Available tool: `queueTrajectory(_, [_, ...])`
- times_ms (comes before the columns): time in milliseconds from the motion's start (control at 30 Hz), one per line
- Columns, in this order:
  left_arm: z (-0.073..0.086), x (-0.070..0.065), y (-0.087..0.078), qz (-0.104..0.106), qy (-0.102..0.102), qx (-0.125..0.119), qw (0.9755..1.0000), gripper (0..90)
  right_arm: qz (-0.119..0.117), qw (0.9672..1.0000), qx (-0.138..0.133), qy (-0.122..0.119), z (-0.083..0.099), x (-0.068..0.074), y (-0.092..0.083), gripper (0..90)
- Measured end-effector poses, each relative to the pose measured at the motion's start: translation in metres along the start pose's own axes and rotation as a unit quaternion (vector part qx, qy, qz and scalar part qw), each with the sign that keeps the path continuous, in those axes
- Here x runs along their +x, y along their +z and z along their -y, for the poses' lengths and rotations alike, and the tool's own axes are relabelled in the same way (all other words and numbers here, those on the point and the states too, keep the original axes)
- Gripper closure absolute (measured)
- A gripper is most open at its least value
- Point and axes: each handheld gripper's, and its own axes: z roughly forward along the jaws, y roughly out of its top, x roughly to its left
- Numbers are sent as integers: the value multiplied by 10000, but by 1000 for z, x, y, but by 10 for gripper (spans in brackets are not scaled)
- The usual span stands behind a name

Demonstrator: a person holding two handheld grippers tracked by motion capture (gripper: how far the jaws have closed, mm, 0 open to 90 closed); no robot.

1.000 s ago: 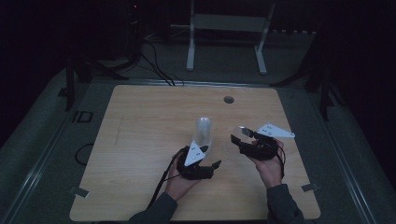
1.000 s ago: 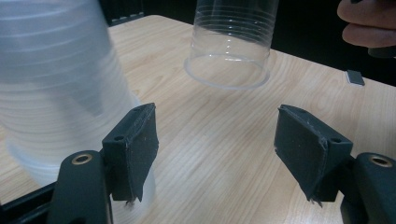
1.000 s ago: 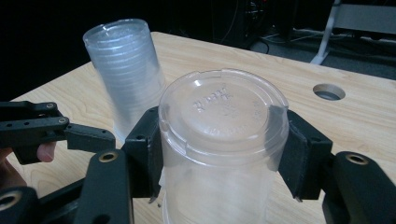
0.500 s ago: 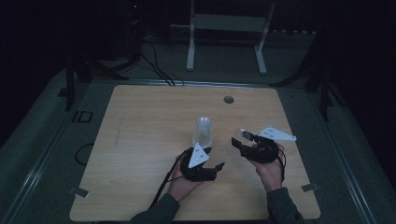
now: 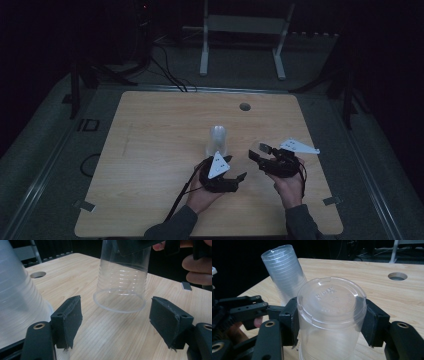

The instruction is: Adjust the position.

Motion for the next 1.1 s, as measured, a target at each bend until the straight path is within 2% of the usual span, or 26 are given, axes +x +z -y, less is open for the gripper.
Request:
queueTrajectory(67, [0, 0, 2, 52, -31, -19, 10000, 250, -35, 10000, -19, 67, 0, -1, -1, 405])
queueTrajectory(233, [-2, 0, 4, 20, -10, -77, 10000, 225, -97, 9998, -41, 178, 2, -2, -1, 405])
queueTrajectory(433, [-3, 2, 11, 39, -80, -68, 9999, 178, -149, 9995, -52, 261, 3, -3, -1, 405])
queueTrajectory(933, [-4, 0, 21, 102, -37, -272, 9996, 168, -319, 9984, -103, 454, 3, -4, -1, 406])
queueTrajectory(1100, [-4, -1, 24, 77, -25, -322, 9994, 167, -456, 9970, -143, 603, 4, -6, 0, 408])
